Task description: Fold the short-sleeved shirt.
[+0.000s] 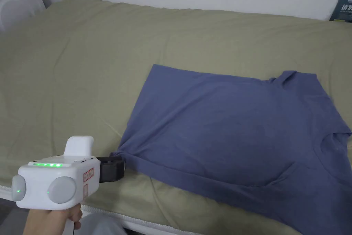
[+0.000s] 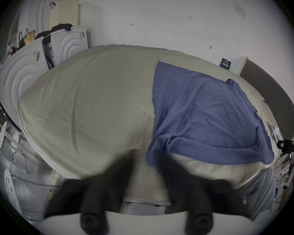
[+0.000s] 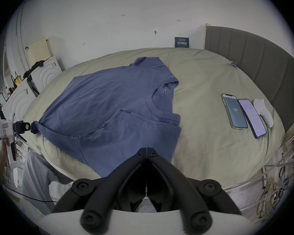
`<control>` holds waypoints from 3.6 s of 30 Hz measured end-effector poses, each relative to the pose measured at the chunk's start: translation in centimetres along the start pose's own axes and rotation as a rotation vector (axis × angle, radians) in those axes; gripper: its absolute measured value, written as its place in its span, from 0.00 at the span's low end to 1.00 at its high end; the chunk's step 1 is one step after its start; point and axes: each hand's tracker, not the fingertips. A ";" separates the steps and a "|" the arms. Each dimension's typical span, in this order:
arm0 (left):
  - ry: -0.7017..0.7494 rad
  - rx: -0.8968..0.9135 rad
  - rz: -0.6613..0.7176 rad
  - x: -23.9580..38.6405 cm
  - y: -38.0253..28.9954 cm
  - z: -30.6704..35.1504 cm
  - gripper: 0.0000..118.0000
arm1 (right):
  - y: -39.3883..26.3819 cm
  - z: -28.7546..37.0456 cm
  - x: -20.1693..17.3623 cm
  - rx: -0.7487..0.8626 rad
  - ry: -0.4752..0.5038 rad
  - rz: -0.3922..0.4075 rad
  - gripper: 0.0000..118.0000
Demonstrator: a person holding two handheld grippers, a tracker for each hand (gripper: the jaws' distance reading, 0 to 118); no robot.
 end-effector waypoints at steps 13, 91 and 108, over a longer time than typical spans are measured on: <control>0.002 -0.122 -0.071 2.9 0.7 -3.2 0.00 | -1.6 -0.3 2.4 -0.029 -0.018 -0.003 0.00; -0.044 -0.170 0.058 2.1 14.8 -14.1 0.94 | 14.7 -16.3 4.7 -0.155 0.030 0.009 1.00; -0.084 -0.069 0.151 0.5 12.4 -11.4 0.97 | 10.0 -9.9 0.7 -0.088 0.053 -0.034 0.00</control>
